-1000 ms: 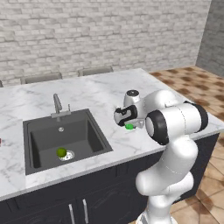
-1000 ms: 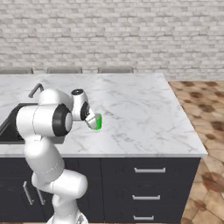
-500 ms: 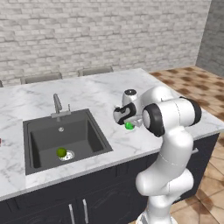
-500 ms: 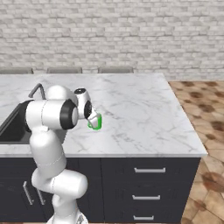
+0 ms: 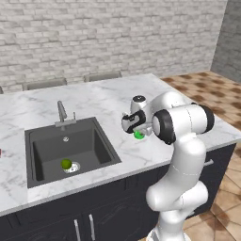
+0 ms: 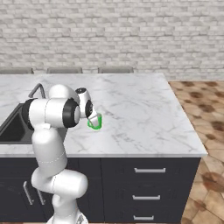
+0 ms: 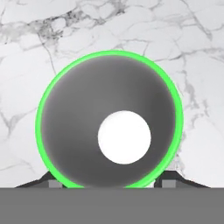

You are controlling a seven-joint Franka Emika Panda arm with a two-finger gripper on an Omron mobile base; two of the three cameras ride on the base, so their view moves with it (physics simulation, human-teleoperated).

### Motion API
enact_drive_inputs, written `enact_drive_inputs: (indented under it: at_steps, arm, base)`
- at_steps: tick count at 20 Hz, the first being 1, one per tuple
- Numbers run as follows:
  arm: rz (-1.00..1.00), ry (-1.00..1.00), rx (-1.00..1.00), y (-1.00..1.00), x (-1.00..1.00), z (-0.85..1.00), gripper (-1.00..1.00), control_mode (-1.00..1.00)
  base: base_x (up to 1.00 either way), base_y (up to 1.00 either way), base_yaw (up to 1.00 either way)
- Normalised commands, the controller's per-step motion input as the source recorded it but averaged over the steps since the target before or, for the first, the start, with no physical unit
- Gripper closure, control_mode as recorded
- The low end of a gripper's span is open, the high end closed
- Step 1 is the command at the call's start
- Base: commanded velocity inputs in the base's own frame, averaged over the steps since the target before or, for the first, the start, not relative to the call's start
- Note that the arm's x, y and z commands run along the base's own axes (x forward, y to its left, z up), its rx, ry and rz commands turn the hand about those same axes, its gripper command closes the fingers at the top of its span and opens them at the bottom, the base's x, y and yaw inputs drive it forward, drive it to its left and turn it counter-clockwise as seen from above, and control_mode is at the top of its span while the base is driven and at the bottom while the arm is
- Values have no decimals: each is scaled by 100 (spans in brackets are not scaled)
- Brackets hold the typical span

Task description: Clear the mugs and bowl far away from the sink.

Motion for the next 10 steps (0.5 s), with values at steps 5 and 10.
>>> enact_drive_inputs:
  at_steps: [5,10]
  arm:
    - [-3,0,0,0,0,-3,100,-100]
    - [-1,0,2,-3,-6,3,100,-100]
  base:
    - [0,0,0]
    - [0,0,0]
